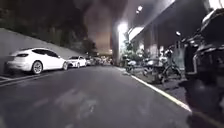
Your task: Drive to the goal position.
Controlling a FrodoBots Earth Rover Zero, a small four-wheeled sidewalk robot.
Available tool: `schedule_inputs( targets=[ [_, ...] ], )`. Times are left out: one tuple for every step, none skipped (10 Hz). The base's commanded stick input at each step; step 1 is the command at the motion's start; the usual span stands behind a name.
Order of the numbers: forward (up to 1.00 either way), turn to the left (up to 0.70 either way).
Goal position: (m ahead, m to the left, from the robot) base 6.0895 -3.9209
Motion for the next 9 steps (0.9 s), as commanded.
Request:
schedule_inputs(
  targets=[
    [0.45,0.0],
    [0.45,0.0],
    [0.45,0.0],
    [0.45,0.0],
    [0.45,0.0],
    [0.45,0.0],
    [0.45,0.0],
    [0.45,0.0],
    [0.45,0.0]
  ],
)
